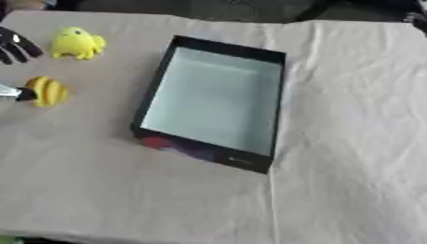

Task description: Pick up objects on the table and place them in the box.

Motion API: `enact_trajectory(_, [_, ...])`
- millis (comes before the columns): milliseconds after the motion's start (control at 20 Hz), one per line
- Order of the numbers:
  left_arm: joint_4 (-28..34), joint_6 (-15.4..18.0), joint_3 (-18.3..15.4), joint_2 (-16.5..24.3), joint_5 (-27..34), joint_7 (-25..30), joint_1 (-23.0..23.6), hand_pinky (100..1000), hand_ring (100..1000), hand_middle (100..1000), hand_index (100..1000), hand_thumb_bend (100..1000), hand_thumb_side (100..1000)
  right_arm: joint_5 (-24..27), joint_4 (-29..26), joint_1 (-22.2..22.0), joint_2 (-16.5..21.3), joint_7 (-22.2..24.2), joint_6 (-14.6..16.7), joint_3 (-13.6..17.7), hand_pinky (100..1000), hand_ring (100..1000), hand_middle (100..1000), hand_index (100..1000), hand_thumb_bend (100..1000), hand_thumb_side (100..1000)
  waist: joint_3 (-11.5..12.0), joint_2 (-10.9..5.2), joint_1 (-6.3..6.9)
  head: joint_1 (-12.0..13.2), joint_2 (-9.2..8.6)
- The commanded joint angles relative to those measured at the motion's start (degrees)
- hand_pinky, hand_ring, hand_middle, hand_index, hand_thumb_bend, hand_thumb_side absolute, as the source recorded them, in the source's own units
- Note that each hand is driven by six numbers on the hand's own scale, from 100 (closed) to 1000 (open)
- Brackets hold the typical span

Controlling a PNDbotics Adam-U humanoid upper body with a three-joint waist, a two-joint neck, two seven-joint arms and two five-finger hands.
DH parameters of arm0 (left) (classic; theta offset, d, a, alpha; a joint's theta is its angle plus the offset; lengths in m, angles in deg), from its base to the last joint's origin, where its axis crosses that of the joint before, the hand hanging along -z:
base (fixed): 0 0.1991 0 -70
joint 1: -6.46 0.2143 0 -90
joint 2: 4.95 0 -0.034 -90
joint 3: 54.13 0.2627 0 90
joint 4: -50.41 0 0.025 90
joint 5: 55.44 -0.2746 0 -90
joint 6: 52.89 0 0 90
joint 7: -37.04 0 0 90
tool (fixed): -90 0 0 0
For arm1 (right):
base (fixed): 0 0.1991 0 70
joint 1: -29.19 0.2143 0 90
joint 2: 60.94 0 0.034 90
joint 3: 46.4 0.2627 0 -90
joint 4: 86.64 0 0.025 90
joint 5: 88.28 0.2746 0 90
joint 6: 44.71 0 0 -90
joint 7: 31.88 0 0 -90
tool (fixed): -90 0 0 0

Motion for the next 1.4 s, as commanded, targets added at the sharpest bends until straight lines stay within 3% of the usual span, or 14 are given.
enact_trajectory(50, [-0.01, -0.06, -0.35, 1.14, -0.02, 0.79, -1.12, 767, 784, 784, 846, 509, 283, -0.51, -1.33, 1.01, 1.0, 0.04, -0.12, 0.31, 926, 848, 856, 879, 561, 500, -0.1, -0.61, 0.12, 0.02, 0.38])
enact_trajectory(300, [-1.92, -0.16, -0.23, -0.24, -1.02, 0.7, -2.18, 768, 787, 791, 846, 502, 279, -0.53, -1.24, 1.08, 0.82, 0.08, -0.18, 0.21, 926, 847, 856, 879, 516, 518, -0.52, -0.02, -0.12, -0.01, 0.38])
enact_trajectory(750, [-3.54, 1.55, 0.42, -1.26, -4.12, 0.62, -3.54, 781, 800, 811, 856, 499, 267, -0.67, -1.21, 0.56, 0.67, 0.52, -0.59, -0.3, 927, 846, 854, 879, 515, 523, -1.06, 0.39, -0.3, 0.28, 0.38])
enact_trajectory(950, [-3.62, 1.39, 0.47, -0.62, -6.78, 0.09, -3.27, 824, 844, 853, 884, 609, 237, -0.82, -0.99, 0.42, 0.59, 0.69, -0.72, -0.49, 927, 846, 853, 877, 515, 525, -0.89, 0.68, -0.18, 0.4, 0.38])
enact_trajectory(1000, [-3.52, 1.23, 0.68, -0.12, -7.69, -0.35, -3.22, 834, 851, 853, 883, 693, 247, -0.86, -0.89, 0.37, 0.56, 0.74, -0.76, -0.55, 928, 845, 853, 877, 515, 526, -0.9, 0.76, -0.13, 0.41, 0.38])
enact_trajectory(1050, [-3.26, 0.97, 1.06, 0.66, -8.55, -0.96, -3.13, 834, 851, 851, 882, 715, 250, -0.89, -0.8, 0.32, 0.53, 0.8, -0.81, -0.64, 928, 845, 853, 877, 515, 527, -0.97, 0.85, -0.11, 0.47, 0.38])
enact_trajectory(1400, [-5.41, 0.8, 1.15, -0.41, -15.89, -5.05, -3.47, 812, 832, 833, 876, 662, 232, -1.11, -0.54, 0.12, 0.38, 1.06, -0.97, -0.9, 928, 844, 851, 875, 514, 530, -1.42, 1.4, -0.27, 0.96, 0.38])
